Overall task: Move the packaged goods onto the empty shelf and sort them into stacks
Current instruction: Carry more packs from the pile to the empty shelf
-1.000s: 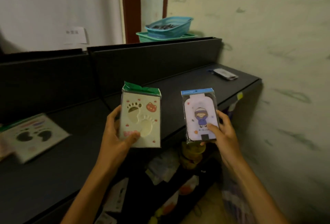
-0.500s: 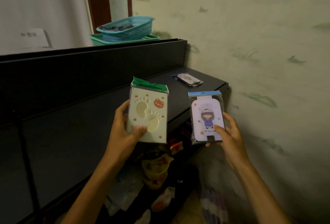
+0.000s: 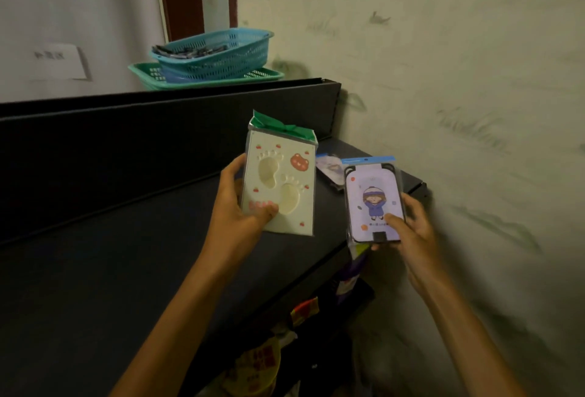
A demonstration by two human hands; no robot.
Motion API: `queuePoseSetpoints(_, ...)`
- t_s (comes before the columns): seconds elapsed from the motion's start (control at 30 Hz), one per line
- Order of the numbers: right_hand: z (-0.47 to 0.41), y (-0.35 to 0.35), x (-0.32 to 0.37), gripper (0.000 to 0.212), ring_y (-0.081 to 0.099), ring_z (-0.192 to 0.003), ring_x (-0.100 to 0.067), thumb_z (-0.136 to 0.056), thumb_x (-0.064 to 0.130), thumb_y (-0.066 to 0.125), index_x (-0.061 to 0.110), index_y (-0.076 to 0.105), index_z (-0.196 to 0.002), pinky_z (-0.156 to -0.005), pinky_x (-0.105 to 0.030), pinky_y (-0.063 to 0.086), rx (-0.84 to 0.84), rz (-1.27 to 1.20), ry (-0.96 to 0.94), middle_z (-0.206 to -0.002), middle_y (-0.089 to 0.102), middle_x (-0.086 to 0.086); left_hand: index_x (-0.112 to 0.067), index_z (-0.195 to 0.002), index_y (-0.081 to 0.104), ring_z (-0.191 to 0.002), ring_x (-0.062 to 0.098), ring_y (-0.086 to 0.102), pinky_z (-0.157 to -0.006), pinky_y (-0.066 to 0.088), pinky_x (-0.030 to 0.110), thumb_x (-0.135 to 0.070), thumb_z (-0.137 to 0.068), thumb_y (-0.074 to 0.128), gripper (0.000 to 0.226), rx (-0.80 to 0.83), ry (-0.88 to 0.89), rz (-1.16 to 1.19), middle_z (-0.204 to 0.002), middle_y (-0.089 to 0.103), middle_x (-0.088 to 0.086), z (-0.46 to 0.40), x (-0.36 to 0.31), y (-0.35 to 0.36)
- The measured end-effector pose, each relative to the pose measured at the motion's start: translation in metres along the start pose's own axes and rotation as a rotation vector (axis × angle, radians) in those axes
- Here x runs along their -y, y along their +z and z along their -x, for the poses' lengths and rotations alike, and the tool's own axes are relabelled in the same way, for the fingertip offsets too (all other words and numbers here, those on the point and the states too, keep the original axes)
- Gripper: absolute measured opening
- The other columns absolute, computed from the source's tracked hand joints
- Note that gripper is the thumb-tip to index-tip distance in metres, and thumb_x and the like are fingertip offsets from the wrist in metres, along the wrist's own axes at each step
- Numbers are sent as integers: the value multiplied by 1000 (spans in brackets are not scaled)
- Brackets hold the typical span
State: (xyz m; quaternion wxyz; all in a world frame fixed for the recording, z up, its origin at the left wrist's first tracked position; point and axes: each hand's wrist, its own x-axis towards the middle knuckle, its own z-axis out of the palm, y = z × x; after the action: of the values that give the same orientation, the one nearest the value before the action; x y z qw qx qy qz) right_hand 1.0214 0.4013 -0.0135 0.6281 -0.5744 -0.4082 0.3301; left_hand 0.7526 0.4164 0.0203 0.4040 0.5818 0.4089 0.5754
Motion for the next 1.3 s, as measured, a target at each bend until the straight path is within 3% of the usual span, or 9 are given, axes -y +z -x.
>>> queuePoseSetpoints(0.2, -73, 12, -1, 37, 71, -77, -13, -92, 10, 57, 29, 49, -123, -54, -33, 59, 85, -13, -4, -103, 65, 8, -40, -134, 31, -102, 0, 59, -68, 56, 18, 1, -80, 67, 77, -53, -3, -67, -116, 53, -18, -41, 7, 20)
queuePoseSetpoints(0.33, -121, 16, -9, 40, 72, -80, -17, -92, 9, 57, 24, 49, -129, -56, -40, 59, 189, -29, -13, -107, 65, 3, -43, -130, 31, -95, -7, 59, -64, 54, 14, 1, -80, 67, 75, -120, -18, -114, -111, 53, -20, -59, 18, 36)
queuePoseSetpoints(0.47, -169, 13, -17, 40, 70, -86, -21, -92, 9, 57, 22, 50, -128, -55, -39, 59, 308, -14, -17, -109, 65, 2, -42, -130, 31, -99, 1, 60, -64, 55, 18, 1, -80, 67, 75, -211, -43, -138, -112, 53, -17, -71, 28, 61)
queuePoseSetpoints(0.67, -229, 19, -30, 38, 68, -97, -20, -92, 16, 58, 25, 49, -128, -77, -48, 58, 514, 102, 15, -115, 65, 0, -40, -132, 31, -103, 9, 59, -73, 56, 27, 1, -80, 67, 75, -365, -76, -171, -114, 53, -15, -74, 38, 93)
queuePoseSetpoints(0.9, -253, 29, -35, 31, 65, -80, -14, -93, 17, 56, 19, 48, -123, -51, -25, 52, 672, 397, -56, -105, 63, 0, -38, -133, 31, -99, 6, 59, -63, 55, 20, 1, -80, 67, 76, -483, -133, -208, -111, 52, -17, -71, 48, 109)
queuePoseSetpoints(0.97, -258, 28, -35, 37, 62, -82, -13, -92, 21, 60, 16, 50, -127, -55, -18, 47, 664, 505, -132, -105, 63, 0, -40, -131, 31, -99, 6, 59, -63, 54, 21, 2, -80, 67, 75, -507, -151, -216, -111, 52, -18, -72, 50, 110)
queuePoseSetpoints(1.1, -264, 23, -36, 40, 60, -89, -17, -88, 35, 63, 18, 53, -123, -74, -35, 54, 632, 765, -302, -111, 64, -3, -41, -129, 30, -98, 7, 58, -65, 52, 21, 2, -80, 67, 74, -525, -188, -214, -113, 52, -15, -74, 54, 113)
queuePoseSetpoints(1.17, -269, 21, -37, 48, 57, -100, -21, -87, 41, 62, 17, 52, -127, -81, -36, 49, 593, 916, -393, -120, 56, -4, -38, -132, 30, -97, 8, 58, -64, 52, 21, 3, -80, 66, 76, -527, -208, -219, -117, 51, -10, -76, 55, 114)
queuePoseSetpoints(1.3, -278, 23, -29, 48, 49, -114, -22, -89, 38, 59, 19, 50, -132, -88, -34, 43, 605, 942, -559, -128, 51, -4, -33, -139, 28, -101, 13, 57, -63, 51, 20, 3, -80, 66, 79, -526, -243, -242, -125, 49, -2, -82, 58, 114)
